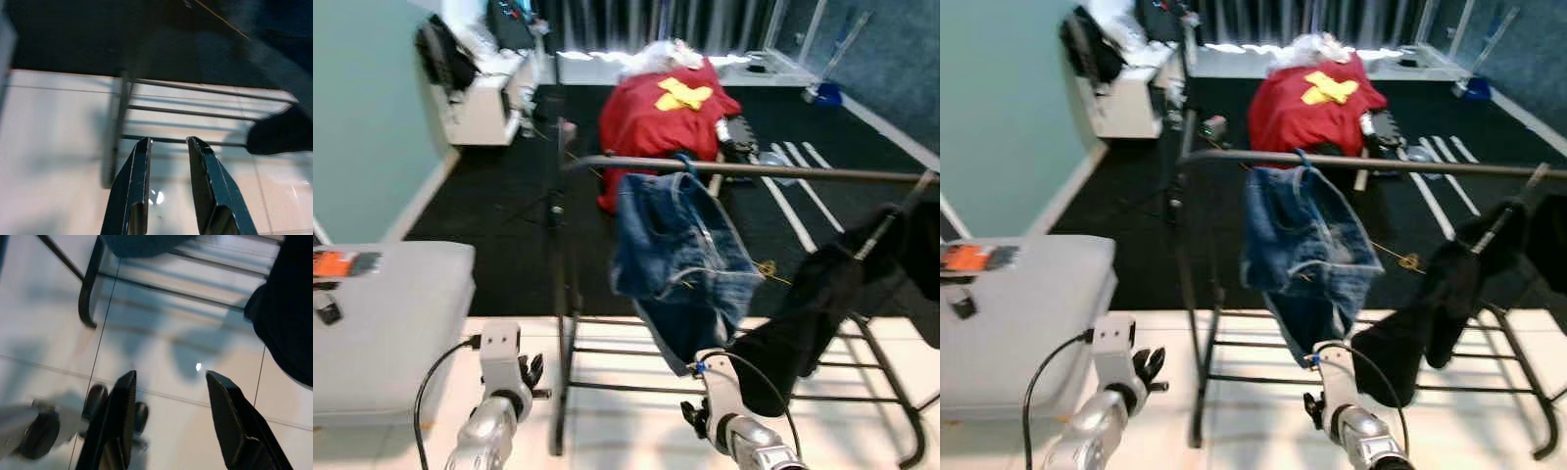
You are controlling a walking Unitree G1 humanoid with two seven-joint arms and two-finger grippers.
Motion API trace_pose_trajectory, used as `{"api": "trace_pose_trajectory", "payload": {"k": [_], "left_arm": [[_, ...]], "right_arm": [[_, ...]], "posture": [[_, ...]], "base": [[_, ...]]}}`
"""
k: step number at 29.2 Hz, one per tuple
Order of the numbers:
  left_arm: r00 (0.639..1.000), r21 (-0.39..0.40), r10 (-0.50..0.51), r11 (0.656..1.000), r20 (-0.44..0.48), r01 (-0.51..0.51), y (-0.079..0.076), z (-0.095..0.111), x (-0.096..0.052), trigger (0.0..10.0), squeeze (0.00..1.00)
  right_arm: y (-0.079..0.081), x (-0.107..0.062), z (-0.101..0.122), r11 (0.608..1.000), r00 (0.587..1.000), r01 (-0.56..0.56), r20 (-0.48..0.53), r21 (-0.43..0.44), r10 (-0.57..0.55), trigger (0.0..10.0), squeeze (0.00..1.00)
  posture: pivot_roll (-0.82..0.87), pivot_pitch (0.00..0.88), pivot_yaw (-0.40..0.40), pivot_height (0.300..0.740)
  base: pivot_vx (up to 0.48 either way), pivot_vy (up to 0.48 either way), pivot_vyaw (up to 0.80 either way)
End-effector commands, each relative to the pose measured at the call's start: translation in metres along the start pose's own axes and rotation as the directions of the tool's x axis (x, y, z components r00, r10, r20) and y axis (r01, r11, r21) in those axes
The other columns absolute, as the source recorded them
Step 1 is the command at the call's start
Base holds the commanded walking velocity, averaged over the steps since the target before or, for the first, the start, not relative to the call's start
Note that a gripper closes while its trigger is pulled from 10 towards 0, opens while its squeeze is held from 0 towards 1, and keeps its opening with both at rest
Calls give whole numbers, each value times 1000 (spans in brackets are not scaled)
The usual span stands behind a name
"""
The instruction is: Hang hanger
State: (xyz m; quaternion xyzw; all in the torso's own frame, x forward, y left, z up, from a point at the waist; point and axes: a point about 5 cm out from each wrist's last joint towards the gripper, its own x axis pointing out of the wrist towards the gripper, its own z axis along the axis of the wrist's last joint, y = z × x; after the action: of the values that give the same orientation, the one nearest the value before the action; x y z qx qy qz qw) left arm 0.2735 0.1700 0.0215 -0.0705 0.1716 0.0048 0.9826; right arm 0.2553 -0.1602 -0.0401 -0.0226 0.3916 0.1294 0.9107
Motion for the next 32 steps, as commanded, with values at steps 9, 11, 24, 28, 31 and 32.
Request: {"api": "trace_pose_trajectory", "payload": {"k": [9, 11, 24, 28, 31, 32], "left_arm": [[1000, 4, 2, 1000, -18, -2, 1, 0, 3, 10000, 0], [1000, 9, 4, 1000, -14, -4, 2, 2, 4, 10000, 0], [1000, 22, -16, 1000, -16, 16, 1, 4, 7, 10000, 0], [1000, 28, -21, 999, -15, 22, 1, 5, 6, 10000, 0], [1000, 28, -25, 999, -13, 25, 0, 4, 6, 10000, 0], [1000, 28, -26, 999, -13, 26, 0, 4, 5, 10000, 0]], "right_arm": [[-7, -3, -13, 1000, 998, 19, -63, 12, -18, 10000, 0], [-8, -3, -12, 1000, 998, 21, -58, 8, -21, 10000, 0], [-10, -3, -9, 1000, 999, 26, -43, 11, -26, 10000, 0], [-12, -3, -7, 999, 999, 31, -43, 9, -30, 10000, 0], [-15, -4, -8, 999, 998, 34, -48, 3, -34, 10000, 0], [-15, -4, -8, 999, 998, 35, -49, 3, -34, 10000, 0]], "posture": [[89, 57, -18, 740], [87, 58, -12, 740], [86, 55, 5, 740], [90, 56, 1, 740], [93, 55, 1, 740], [93, 55, 1, 740]], "base": [[0, -445, 0], [0, -428, 0], [0, -394, 0], [0, -377, 0], [0, -376, 0], [0, -379, 0]]}}
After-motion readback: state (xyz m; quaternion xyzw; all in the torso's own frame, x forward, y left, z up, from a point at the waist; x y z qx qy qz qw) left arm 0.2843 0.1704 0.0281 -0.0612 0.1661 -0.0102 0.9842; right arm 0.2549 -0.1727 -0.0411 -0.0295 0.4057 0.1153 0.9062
